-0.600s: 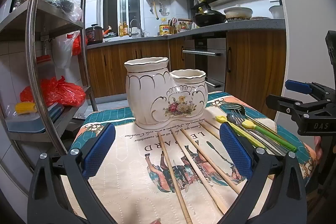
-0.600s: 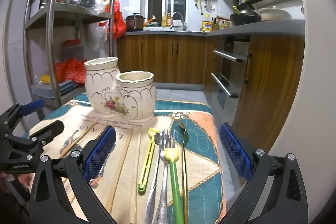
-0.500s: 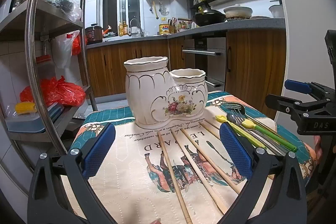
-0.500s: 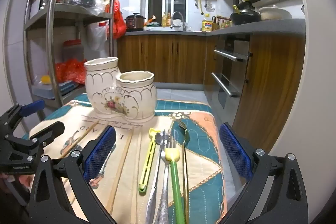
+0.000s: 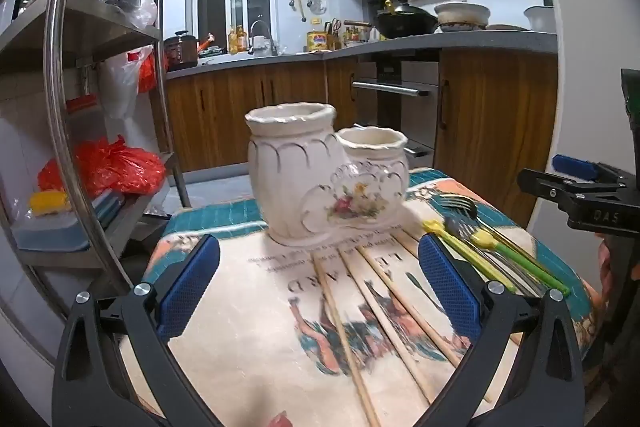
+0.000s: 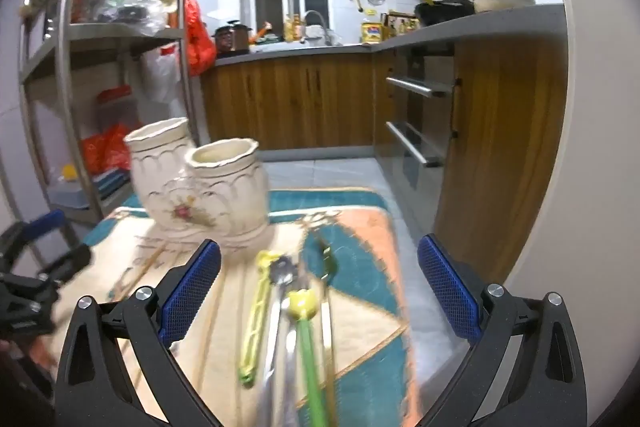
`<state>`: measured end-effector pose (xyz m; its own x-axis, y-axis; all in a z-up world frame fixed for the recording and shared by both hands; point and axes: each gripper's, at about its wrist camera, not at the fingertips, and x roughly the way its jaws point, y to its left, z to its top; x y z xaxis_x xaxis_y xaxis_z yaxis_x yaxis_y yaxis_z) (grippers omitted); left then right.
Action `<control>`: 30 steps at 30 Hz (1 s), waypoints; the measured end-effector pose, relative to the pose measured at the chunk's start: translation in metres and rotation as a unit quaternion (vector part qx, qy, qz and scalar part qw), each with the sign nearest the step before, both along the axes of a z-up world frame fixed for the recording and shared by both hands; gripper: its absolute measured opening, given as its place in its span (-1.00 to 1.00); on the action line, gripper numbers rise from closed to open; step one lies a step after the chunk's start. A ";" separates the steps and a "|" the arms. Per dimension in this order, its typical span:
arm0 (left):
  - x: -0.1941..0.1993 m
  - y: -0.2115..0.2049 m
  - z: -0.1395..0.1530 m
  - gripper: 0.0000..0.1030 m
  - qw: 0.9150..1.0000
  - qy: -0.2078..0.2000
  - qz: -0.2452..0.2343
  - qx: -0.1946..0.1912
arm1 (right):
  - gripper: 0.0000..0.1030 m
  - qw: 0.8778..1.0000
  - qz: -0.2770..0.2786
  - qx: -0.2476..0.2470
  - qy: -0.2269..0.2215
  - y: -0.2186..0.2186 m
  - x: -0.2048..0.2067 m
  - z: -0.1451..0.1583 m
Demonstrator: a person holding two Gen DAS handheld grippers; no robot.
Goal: Organize utensils
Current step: 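Move both tools down toward the utensils lying on the cloth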
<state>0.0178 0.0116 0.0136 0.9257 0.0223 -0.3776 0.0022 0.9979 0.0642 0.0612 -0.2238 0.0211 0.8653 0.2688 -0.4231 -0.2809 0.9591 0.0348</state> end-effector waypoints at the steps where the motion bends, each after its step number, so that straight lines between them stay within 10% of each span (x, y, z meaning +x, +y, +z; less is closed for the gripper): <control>1: 0.005 0.002 0.006 0.90 1.000 0.001 0.001 0.005 | 0.90 1.000 -0.008 -0.011 0.003 0.001 0.007 0.004; 10: 0.051 0.014 0.036 0.90 0.996 0.078 -0.008 0.032 | 0.90 0.999 -0.004 -0.048 -0.001 0.019 0.052 0.042; 30: 0.040 0.006 -0.033 0.89 0.967 0.247 -0.044 0.046 | 0.62 0.991 0.003 -0.034 0.133 0.002 0.091 -0.021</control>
<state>0.0576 0.0177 -0.0193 0.6322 0.0061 -0.7748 0.1409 0.9824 0.1227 0.1524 -0.2222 -0.0001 0.7195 0.2375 -0.6526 -0.2764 0.9600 0.0446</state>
